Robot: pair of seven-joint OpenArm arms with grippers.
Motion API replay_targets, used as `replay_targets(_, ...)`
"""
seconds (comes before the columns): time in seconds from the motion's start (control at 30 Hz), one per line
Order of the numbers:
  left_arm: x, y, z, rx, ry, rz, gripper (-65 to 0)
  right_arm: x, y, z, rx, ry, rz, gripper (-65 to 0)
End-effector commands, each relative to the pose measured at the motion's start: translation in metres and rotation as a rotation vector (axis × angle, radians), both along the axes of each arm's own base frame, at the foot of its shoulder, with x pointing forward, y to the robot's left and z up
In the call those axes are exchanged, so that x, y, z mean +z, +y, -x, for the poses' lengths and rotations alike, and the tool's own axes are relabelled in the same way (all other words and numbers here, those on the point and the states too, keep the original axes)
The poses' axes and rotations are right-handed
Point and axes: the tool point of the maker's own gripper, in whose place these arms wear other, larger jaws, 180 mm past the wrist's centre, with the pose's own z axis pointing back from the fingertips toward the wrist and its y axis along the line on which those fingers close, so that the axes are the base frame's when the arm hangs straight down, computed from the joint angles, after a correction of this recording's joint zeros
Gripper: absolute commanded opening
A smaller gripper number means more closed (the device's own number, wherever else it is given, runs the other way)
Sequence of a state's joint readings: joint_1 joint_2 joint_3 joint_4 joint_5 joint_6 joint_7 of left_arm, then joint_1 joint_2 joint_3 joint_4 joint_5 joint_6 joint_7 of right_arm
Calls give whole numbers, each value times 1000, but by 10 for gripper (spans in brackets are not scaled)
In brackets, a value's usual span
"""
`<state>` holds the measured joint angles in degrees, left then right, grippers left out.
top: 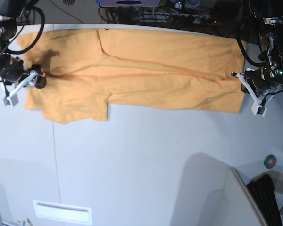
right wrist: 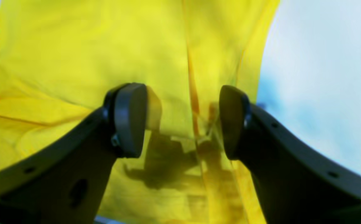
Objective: Layout the t-shirt on the table in an organized manner, then fold the t-shirt properly
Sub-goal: 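Lay the folded edge down and smooth it with both grippers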
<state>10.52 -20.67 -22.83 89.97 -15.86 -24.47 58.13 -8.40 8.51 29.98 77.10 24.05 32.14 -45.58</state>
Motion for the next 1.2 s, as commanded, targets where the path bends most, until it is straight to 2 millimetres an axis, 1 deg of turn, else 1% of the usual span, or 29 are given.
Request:
replay_targets(0.0,11,7,-8,-4,-32,-20,-650,14,-6,-17,-4,-61,5,-354)
replay_targets(0.07,11,7,-8,-3,-33,-20,-650,15,-6,-17,-2,-65,5,-443)
replay_targets(0.1,11,7,-8,-3,-33,-20,-650,15,-6,-18,-1,-68,6,-500)
replay_targets(0.17,11,7,-8,-3,-33,-20,-650,16,-6,-18,0,-66,6,-636)
replay_targets(0.2,10,7,-7,-3,-31,-20,-650,16,-6,-18,0,-66,6,-650)
replay_targets(0.37,11,7,-8,-5,-32,-20,-650,19,-7,-20,4,-76,13,-650)
replay_targets(0.67,14,9,-9,-4,-40,-27,-650,56,-10,-29,66,-106,101,-650)
replay_targets(0.73,18,9,-8,-10,-30,-39,-650,59,-11,-28,74,-101,112,-650)
replay_targets(0.8,29,6,-6,-25,-15,-66,-650,64,-16,-27,84,-94,133,-650)
replay_targets(0.9,40,-2,2,-61,-21,-95,-650,64,-20,-23,95,-68,149,-650)
replay_targets(0.93,40,-3,6,-66,-16,-97,-650,63,-21,-22,96,-62,151,-650)
replay_targets(1.1,29,-2,31,-76,46,-107,-650,57,-26,-8,99,-31,164,-650)
replay_targets(1.17,24,-1,42,-79,72,-110,-650,54,-26,1,102,-13,162,-650)
